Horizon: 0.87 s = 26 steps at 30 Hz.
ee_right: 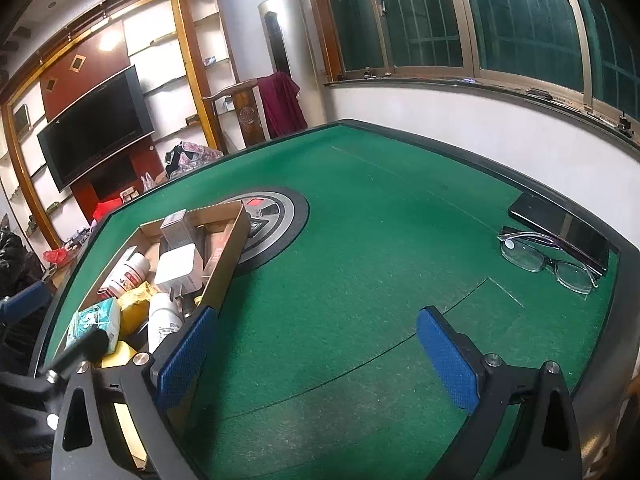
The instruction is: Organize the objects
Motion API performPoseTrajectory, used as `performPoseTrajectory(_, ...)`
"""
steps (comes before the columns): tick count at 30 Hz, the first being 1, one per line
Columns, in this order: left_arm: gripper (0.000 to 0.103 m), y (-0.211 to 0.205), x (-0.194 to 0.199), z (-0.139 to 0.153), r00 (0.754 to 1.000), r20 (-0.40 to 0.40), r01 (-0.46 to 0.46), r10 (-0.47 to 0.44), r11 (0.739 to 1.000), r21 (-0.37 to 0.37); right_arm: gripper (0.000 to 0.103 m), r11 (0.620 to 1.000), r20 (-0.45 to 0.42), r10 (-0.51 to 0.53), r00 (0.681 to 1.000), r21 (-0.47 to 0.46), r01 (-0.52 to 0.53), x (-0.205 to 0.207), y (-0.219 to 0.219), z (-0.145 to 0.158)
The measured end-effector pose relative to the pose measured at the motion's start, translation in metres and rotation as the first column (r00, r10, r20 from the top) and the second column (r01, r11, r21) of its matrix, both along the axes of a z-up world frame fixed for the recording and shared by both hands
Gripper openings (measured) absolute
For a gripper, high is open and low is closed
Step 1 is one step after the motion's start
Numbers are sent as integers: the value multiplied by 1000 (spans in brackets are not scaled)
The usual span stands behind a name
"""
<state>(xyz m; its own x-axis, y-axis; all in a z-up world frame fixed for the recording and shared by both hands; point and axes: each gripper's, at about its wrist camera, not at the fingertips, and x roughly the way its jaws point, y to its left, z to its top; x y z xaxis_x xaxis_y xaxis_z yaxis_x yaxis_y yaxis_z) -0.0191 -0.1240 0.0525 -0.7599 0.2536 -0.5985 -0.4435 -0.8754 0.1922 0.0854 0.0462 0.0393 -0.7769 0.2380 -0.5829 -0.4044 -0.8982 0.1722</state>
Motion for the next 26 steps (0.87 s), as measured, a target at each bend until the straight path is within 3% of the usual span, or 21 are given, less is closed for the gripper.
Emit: performPoseTrajectory(26,103,-1,6,-6,999,29,-17,18,1000,-21,102,1000,-1,-8,1000,0,8,-1,2,0)
